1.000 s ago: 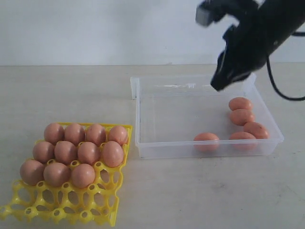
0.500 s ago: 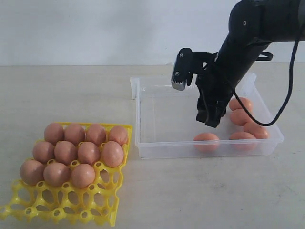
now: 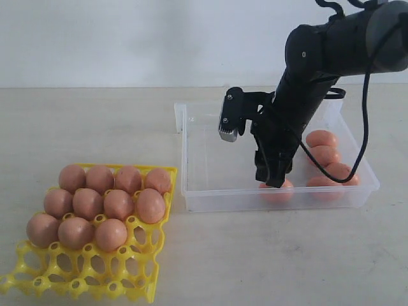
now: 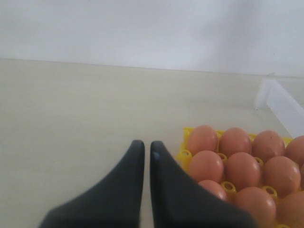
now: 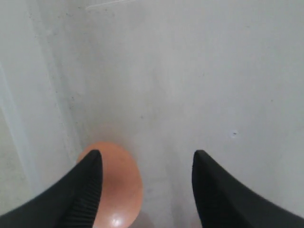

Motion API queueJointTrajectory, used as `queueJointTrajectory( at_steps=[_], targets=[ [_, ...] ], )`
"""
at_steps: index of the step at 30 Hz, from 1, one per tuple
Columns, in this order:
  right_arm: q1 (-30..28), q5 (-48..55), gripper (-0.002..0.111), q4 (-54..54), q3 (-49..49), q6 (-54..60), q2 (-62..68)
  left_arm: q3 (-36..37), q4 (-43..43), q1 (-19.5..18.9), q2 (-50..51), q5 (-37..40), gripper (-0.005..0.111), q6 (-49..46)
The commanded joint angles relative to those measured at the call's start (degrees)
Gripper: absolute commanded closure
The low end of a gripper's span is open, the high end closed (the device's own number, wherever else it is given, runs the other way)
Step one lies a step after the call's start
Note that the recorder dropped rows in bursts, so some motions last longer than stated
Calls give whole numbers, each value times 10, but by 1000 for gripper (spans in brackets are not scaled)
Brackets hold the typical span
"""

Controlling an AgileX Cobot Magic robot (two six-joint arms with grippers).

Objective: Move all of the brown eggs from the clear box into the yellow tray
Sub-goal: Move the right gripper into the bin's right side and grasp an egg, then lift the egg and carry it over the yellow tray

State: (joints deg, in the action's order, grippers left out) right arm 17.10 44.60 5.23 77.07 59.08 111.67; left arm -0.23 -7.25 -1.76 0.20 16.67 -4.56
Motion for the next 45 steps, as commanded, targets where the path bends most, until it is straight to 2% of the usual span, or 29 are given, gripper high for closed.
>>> queueJointTrajectory(
  at_steps=[1,13,25,36,38,41,42,45],
  targets=[
    [0,12,58,1,3,-6,9,2,3,4,-2,-4,103,0],
    [-1,32,58,-14,3,-29,10,2,3,4,-2,-4,103,0],
    [-33,37,58,-11,3,-62,50,2,3,4,-2,-4,103,0],
    [-33,8,59,-11,3,-62,70,2,3,4,-2,-4,103,0],
    [-33,3,69,-11,3,-62,71,2,3,4,-2,-4,103,0],
    [-33,-7,101,-11,3,-62,70,2,3,4,-2,-4,103,0],
    [-33,-7,108,-11,3,-66,69,2,3,4,-2,-4,103,0],
    [-33,-11,108,-9,3,-134,67,2,3,4,-2,-4,103,0]
  ],
)
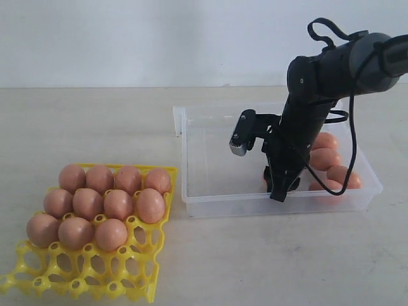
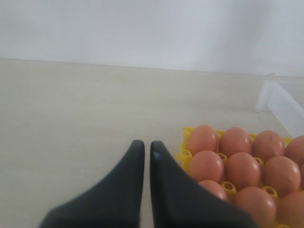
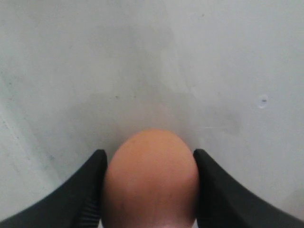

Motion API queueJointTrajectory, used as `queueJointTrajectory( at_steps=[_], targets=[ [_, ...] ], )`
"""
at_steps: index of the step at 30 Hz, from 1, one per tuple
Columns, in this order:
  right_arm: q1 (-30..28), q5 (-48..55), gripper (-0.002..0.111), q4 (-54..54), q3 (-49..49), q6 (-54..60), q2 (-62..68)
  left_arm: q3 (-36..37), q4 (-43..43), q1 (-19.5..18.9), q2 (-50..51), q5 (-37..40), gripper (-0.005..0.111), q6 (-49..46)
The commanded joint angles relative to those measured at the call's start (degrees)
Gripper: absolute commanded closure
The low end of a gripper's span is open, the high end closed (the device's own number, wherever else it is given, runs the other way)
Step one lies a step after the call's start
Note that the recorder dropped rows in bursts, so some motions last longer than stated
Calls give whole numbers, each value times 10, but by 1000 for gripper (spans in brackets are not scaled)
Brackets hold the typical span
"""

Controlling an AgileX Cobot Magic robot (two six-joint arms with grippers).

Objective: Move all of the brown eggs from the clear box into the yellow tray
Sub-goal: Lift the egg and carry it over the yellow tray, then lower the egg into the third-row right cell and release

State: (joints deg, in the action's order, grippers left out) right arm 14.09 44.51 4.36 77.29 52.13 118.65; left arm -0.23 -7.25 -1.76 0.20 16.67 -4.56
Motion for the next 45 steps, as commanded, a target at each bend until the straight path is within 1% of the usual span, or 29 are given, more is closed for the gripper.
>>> queueJointTrajectory(
  at_steps=[1,4,7,10,11,14,17,18,20,24,26,29,33,37,45],
  targets=[
    [-3,-12,108,-2,1,-89,-3,2,3,4,-2,-4,103,0],
    [-3,-45,109,2,1,-173,-13,2,3,4,-2,-4,103,0],
    [-3,-143,109,40,-16,-259,-43,2,3,4,-2,-4,103,0],
    [2,-321,109,101,-76,-306,-98,2,3,4,-2,-4,103,0],
    [8,-385,109,119,-112,-313,-125,2,3,4,-2,-4,103,0],
    [28,-564,109,135,-194,-316,-191,2,3,4,-2,-4,103,0],
    [56,-692,109,131,-252,-359,-256,2,3,4,-2,-4,103,0],
    [65,-714,109,123,-263,-364,-271,2,3,4,-2,-4,103,0],
    [94,-723,109,76,-273,-375,-303,2,3,4,-2,-4,103,0],
    [164,-627,109,-52,-273,-465,-310,2,3,4,-2,-4,103,0],
    [209,-589,109,-86,-277,-525,-287,2,3,4,-2,-4,103,0],
    [277,-626,109,-98,-300,-582,-235,2,3,4,-2,-4,103,0],
    [347,-666,109,-98,-310,-590,-179,2,3,4,-2,-4,103,0],
    [380,-683,109,-96,-310,-604,-163,2,3,4,-2,-4,103,0],
    [383,-687,109,-90,-310,-604,-141,2,3,4,-2,-4,103,0]
  ],
)
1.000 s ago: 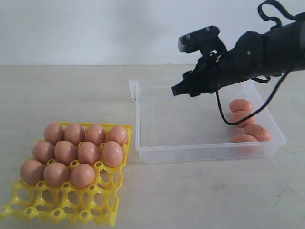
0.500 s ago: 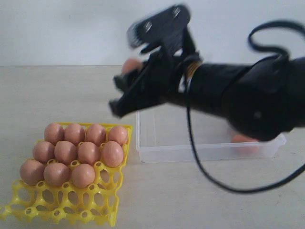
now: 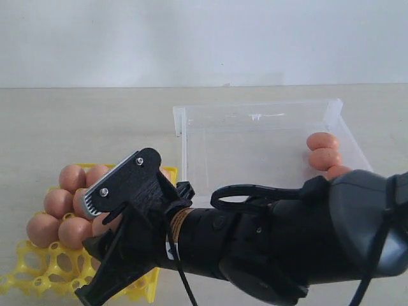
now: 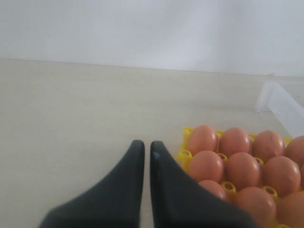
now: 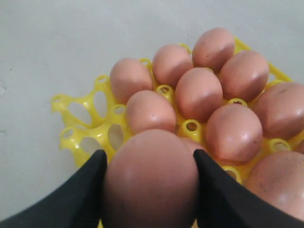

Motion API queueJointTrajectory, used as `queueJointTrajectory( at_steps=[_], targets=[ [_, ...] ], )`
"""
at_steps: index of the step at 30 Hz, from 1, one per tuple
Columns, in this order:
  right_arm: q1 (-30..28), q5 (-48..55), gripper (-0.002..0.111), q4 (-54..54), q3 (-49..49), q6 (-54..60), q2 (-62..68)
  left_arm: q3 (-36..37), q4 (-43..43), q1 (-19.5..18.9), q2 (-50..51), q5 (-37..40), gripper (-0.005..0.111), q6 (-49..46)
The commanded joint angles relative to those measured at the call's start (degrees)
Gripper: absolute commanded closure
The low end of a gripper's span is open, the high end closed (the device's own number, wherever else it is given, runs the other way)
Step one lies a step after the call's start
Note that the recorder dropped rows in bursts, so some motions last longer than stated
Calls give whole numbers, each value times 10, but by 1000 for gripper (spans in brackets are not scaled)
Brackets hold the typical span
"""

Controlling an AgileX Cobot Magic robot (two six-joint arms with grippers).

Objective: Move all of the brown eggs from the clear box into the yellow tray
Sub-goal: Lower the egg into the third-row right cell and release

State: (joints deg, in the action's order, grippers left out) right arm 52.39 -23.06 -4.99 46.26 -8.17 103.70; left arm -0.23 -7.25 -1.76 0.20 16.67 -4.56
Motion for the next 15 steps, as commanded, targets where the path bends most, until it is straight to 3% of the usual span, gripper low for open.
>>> queueJointTrajectory(
  at_steps=[1,11,14,15],
  targets=[
    [0,-11,109,3,1,0,10,2,3,4,-2,-4,103,0],
    [0,-53,109,63,1,22,-8,2,3,4,-2,-4,103,0],
    [0,-52,109,102,1,78,-8,2,3,4,-2,-4,103,0],
    [0,-47,109,146,1,155,-8,2,3,4,-2,-4,103,0]
  ],
)
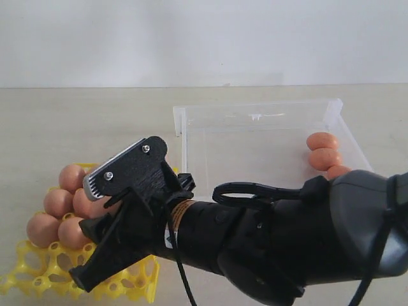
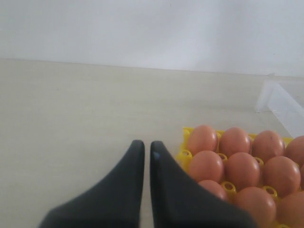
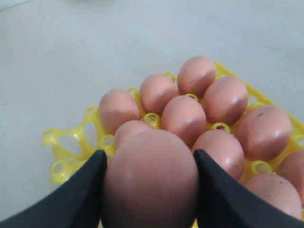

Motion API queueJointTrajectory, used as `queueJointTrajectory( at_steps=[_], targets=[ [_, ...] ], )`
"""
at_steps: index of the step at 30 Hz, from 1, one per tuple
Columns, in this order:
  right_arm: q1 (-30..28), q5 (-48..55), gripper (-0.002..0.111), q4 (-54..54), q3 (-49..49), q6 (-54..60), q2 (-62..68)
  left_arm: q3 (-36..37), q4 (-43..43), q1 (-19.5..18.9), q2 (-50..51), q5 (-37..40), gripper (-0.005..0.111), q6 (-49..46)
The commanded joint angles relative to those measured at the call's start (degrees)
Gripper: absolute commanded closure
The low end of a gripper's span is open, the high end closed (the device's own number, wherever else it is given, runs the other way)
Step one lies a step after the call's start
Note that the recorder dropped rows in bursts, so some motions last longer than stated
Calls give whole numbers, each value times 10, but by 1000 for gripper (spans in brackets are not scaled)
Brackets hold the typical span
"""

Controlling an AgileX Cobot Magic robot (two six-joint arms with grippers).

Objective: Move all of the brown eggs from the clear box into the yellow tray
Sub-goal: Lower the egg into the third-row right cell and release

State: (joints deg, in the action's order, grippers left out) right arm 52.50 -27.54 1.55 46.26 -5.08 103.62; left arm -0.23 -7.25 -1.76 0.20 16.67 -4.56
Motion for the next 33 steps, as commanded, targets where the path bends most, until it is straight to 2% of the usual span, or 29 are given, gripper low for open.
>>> queueJointTrajectory(
  at_steps=[1,2,4,10,16,24,27,33],
  targets=[
    [-1,-2,109,98,1,166,-7,2,3,4,-2,-4,103,0],
    [-1,-1,109,144,1,227,-7,2,3,4,-2,-4,103,0],
    [-1,0,109,190,1,236,-7,2,3,4,-2,-4,103,0],
    [-1,90,109,192,1,235,13,2,3,4,-2,-4,103,0],
    [-1,16,109,190,1,223,49,2,3,4,-2,-4,103,0],
    [-1,0,108,190,1,216,50,2,3,4,-2,-4,103,0],
    [-1,-1,103,190,1,215,50,2,3,4,-2,-4,103,0],
    [-1,-1,78,190,1,215,50,2,3,4,-2,-4,103,0]
  ],
)
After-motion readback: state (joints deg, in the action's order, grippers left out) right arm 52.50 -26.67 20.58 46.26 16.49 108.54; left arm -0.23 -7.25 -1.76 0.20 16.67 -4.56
